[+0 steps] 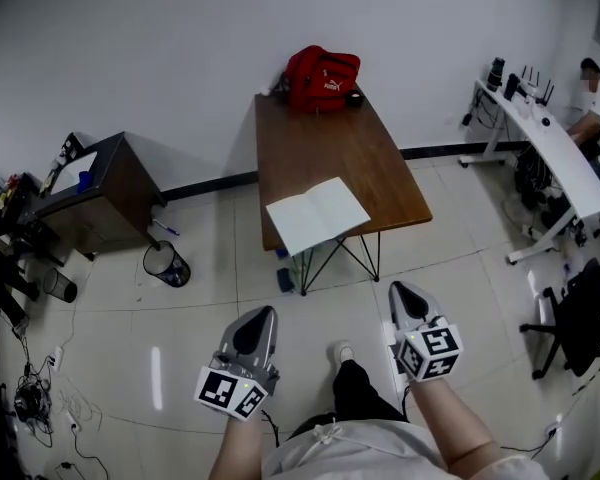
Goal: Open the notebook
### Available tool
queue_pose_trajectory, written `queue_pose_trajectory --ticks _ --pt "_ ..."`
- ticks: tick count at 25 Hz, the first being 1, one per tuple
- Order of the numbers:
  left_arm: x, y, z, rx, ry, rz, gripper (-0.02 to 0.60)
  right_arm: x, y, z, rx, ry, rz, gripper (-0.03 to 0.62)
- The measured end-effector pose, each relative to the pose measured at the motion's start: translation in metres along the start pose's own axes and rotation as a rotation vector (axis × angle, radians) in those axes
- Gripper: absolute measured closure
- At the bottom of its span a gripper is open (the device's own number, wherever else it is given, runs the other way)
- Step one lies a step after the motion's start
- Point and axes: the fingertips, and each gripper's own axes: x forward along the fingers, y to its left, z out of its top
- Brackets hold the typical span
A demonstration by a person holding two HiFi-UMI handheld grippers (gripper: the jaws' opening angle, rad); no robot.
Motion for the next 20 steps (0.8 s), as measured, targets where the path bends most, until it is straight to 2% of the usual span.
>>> queue_pose_trajectory --ticks 10,20 --pt "-0.041 -0.049 0.001 -0.001 0.005 -0.041 0.588 -0.069 0.036 0.003 -0.056 -0.026 0.026 0.588" --pt "-0.040 -0.072 -0.012 -0.028 0.016 -0.011 0.588 -0.092 0.034 -0.014 -0.055 0.018 0.068 0.588"
